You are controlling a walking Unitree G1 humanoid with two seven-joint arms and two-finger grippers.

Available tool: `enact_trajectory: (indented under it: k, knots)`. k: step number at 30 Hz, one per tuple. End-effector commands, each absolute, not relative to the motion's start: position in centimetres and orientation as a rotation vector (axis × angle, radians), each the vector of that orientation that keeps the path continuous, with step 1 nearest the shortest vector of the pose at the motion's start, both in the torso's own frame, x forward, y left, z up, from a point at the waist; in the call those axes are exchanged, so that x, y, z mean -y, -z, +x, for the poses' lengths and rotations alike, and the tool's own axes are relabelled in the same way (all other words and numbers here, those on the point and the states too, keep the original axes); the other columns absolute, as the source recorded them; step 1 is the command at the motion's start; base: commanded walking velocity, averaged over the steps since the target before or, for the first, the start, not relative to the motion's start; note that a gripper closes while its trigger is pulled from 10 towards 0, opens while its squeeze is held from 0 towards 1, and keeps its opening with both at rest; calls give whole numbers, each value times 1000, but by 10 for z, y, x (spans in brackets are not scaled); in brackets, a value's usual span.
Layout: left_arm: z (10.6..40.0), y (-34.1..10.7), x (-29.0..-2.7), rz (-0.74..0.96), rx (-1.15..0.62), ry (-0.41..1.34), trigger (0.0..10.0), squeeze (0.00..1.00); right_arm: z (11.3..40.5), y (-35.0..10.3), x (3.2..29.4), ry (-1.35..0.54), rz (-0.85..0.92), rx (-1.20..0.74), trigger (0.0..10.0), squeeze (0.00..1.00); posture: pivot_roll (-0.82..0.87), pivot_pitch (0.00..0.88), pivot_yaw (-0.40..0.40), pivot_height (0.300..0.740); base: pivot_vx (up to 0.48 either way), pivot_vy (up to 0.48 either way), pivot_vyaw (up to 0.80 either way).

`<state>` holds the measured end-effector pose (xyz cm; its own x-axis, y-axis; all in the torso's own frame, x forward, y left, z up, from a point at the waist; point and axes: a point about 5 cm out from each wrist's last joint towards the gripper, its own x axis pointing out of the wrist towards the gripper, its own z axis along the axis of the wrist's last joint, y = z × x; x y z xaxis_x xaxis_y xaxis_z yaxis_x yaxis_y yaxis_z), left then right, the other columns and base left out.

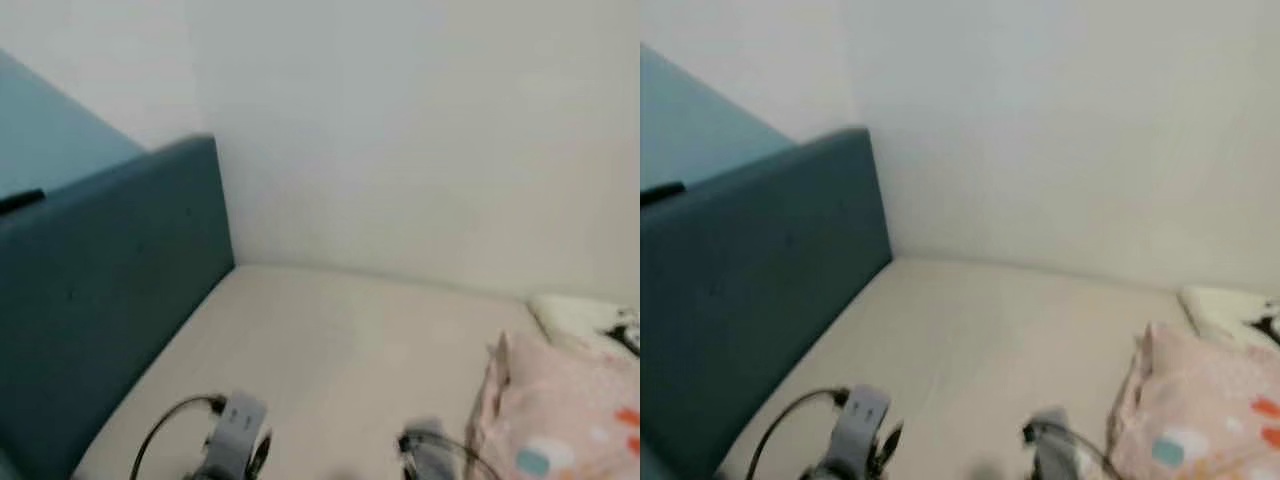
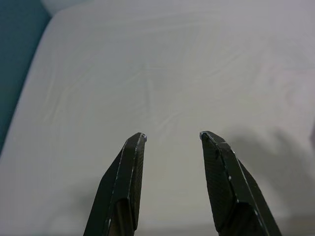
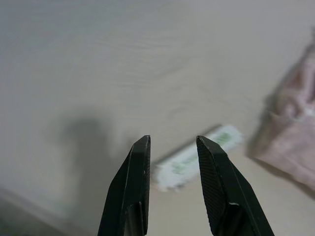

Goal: Clean up the room

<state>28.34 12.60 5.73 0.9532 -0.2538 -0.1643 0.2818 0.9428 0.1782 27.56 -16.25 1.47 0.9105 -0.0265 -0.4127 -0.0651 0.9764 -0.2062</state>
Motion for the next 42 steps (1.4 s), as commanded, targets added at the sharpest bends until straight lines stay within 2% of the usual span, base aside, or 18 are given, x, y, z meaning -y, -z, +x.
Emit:
enact_trajectory:
  k: [1,10,24,37,42]
  knots:
    - [281,-53,-130,215,-161,265,10000,0,273,-12,165,-15,-213,-439,10000,0,-20,88,10,740,0,0,0]
    - [281,-53,-129,216,-160,263,10000,0,272,-11,167,8,-188,-450,10000,0,-17,95,11,740,0,0,0]
    - [281,-54,-126,203,-155,278,10000,0,275,-14,171,25,-171,-439,10000,0,-16,100,12,690,0,0,0]
    - [281,-55,-125,200,-154,295,10000,0,275,-14,171,22,-166,-444,10000,0,-16,101,15,615,0,0,0]
    - [281,-55,-124,205,-154,303,10000,0,275,-14,171,23,-165,-443,10000,0,-14,103,17,610,0,0,0]
